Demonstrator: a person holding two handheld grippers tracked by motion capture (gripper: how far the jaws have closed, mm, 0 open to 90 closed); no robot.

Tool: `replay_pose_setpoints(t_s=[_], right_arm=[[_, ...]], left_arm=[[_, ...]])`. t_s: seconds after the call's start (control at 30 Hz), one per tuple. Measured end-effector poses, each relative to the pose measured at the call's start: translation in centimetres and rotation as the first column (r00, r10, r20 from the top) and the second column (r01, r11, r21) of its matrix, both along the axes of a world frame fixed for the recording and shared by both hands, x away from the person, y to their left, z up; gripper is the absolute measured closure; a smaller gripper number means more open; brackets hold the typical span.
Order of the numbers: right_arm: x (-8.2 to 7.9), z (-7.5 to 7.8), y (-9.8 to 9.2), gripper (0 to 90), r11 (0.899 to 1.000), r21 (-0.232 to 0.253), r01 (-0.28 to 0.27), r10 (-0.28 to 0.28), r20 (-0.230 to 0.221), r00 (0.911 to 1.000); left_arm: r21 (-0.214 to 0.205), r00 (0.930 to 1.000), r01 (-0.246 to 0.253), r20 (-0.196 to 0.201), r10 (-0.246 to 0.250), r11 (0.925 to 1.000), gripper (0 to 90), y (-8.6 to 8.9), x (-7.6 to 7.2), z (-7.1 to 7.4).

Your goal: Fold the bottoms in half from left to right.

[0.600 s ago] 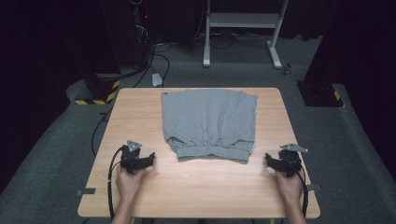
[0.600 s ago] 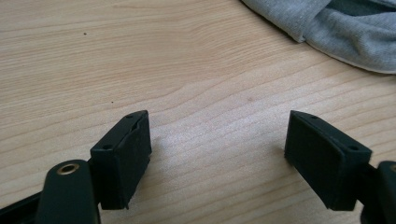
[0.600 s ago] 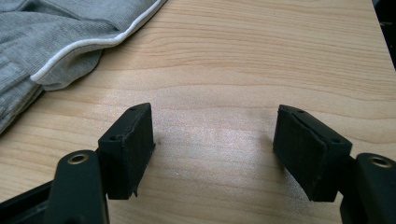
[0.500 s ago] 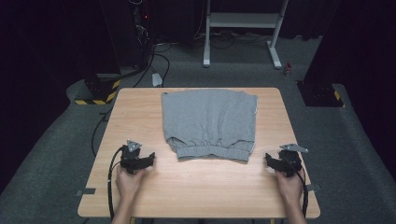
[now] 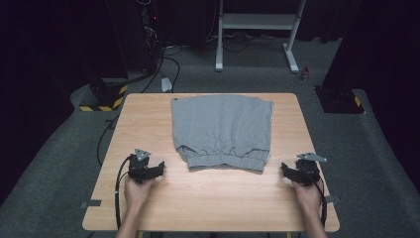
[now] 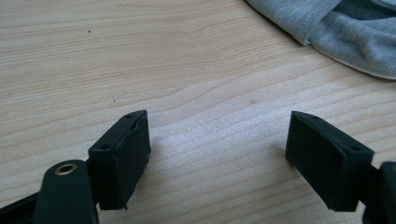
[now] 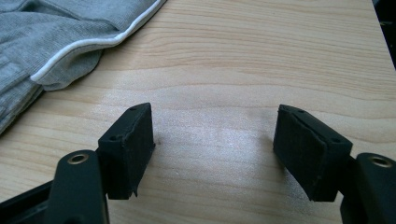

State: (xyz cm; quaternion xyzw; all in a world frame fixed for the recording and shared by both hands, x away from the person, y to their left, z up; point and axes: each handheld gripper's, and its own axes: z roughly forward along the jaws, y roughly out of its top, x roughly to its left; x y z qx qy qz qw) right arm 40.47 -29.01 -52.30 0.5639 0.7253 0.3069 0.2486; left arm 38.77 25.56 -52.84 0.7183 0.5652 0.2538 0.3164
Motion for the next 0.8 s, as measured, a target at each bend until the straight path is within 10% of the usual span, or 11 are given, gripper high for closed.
replay_pose_setpoints(t_s=[0.8], right_arm=[[-0.6, 1.3, 0.9, 40.4, 0.997, 0.053, -0.05, 0.049, 0.032, 0.9983]], left_arm=[[-0.073, 0.9978, 0.064, 0.02, -0.063, 0.9953, 25.8, -1.5, 0.0, 1.2]])
